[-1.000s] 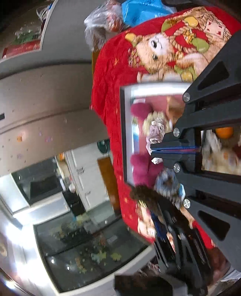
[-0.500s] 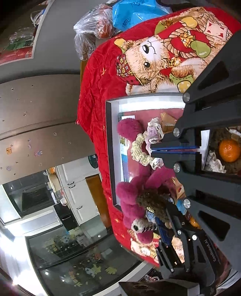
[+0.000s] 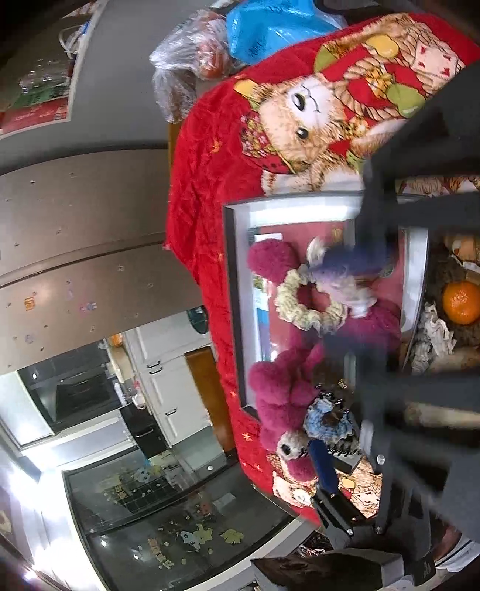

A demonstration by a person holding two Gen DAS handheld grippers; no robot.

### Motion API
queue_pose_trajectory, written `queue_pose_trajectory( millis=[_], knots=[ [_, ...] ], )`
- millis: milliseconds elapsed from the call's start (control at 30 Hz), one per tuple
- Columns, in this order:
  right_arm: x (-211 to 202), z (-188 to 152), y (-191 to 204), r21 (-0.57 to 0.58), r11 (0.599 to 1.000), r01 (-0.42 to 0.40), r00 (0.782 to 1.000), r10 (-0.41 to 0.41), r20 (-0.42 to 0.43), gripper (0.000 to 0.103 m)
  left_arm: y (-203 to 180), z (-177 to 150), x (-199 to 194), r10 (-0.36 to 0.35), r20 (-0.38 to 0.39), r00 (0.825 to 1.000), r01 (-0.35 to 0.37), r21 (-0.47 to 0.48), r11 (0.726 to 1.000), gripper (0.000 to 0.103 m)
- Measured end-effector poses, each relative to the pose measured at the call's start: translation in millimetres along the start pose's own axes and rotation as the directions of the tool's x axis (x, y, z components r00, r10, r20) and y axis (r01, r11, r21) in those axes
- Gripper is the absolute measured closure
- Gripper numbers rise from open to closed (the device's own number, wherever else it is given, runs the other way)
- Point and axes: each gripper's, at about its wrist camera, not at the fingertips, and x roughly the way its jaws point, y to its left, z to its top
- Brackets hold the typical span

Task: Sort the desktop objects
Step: 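Lower the brown clip into the box and open the left gripper while the right releases the scrunchie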

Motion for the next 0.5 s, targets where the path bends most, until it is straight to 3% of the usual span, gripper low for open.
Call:
queue_pose_trajectory(
  millis=[100, 233, 500],
  knots=[
    [-12, 4, 0, 0.025, 1.000, 0.012, 0.998, -0.014, 0.057, 0.001, 5, 3, -8, 0.019, 0.046, 0.999, -0.017, -0.029, 0.999, 0.020],
    [-18, 8, 8, -0.019, 0.997, 0.077, 0.995, -0.075, 0.068, 0.000, 7, 6, -8, 0.076, 0.039, 0.996, -0.075, -0.010, 0.997, 0.020],
    [-22, 11, 14, -0.034, 0.996, 0.080, 0.995, -0.078, 0.058, 0.000, 4, 5, -8, 0.128, 0.024, 0.992, -0.128, 0.031, 0.991, 0.020]
  ],
)
